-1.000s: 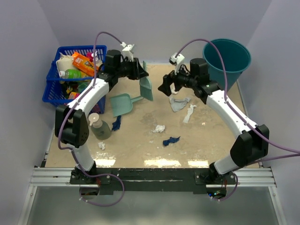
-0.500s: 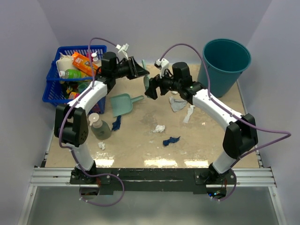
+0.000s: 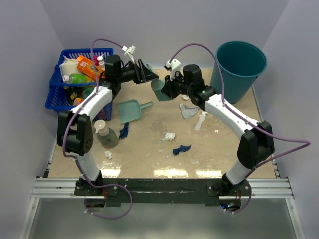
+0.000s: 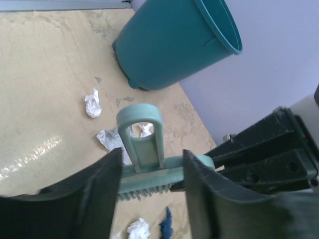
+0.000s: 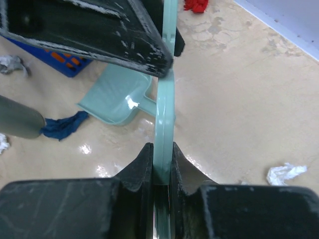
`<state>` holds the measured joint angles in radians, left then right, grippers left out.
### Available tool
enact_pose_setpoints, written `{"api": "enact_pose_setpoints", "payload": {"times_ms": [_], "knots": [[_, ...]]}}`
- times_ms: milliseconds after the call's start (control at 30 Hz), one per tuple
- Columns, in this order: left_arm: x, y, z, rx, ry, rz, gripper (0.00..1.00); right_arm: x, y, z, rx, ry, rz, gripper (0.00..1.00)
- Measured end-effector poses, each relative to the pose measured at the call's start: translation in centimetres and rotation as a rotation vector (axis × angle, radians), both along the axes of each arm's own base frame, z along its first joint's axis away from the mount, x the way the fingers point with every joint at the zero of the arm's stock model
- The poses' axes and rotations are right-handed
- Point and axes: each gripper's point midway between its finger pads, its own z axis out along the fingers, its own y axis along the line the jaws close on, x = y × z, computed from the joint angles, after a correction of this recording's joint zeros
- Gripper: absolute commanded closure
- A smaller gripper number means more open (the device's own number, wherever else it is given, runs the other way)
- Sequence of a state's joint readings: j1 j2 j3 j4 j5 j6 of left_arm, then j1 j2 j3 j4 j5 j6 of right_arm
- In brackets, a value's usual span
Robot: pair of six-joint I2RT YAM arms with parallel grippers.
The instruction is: Sweep away the paper scraps from the table
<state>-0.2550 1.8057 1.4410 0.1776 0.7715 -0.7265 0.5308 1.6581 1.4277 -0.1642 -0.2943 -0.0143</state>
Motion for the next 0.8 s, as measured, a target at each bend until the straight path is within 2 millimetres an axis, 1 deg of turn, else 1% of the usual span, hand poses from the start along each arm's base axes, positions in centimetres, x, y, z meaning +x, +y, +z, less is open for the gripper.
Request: {"api": "enact_pose_setpoints", "payload": {"times_ms": [67,133,233,367,500,533,633,700,800], "knots": [[-0.5,0.1,0.2,0.004,-0.022,-0.034,0.33,-0.1,-0.6,0.1,-0.018,-0.022,0.001,1.00],[-0.7,0.6,0.1,0.019,-0.042,-0.056,0.30,-0.8,-1.7,-0.2,-0.037,-0.024,0.003,1.00],[-1.2,2.3,0.0,0.066,-0.098,-0.095,0.28,-2.1,-3.9,-0.6,-0.062,-0.009,0.036,1.00],[-2.1,4.6,0.0,0.216,-0.251,-0.190,0.28,-3.9,-6.0,-0.9,-0.137,-0.023,0.135,1.00],[-4.1,5.6,0.2,0.382,-0.448,-0.319,0.29,-6.7,-6.7,-2.1,-0.247,-0.041,0.299,1.00],[-5.0,5.8,0.1,0.424,-0.492,-0.359,0.29,-7.6,-6.8,-2.8,-0.279,-0.033,0.351,1.00],[-6.9,6.4,0.0,0.494,-0.571,-0.434,0.30,-9.2,-7.3,-4.5,-0.340,0.008,0.446,1.00],[-7.6,6.7,0.0,0.521,-0.604,-0.469,0.30,-9.8,-7.6,-5.3,-0.372,0.032,0.488,1.00],[-8.4,6.7,0.0,0.537,-0.627,-0.509,0.33,-10.0,-7.8,-5.8,-0.393,0.039,0.520,1.00]]}}
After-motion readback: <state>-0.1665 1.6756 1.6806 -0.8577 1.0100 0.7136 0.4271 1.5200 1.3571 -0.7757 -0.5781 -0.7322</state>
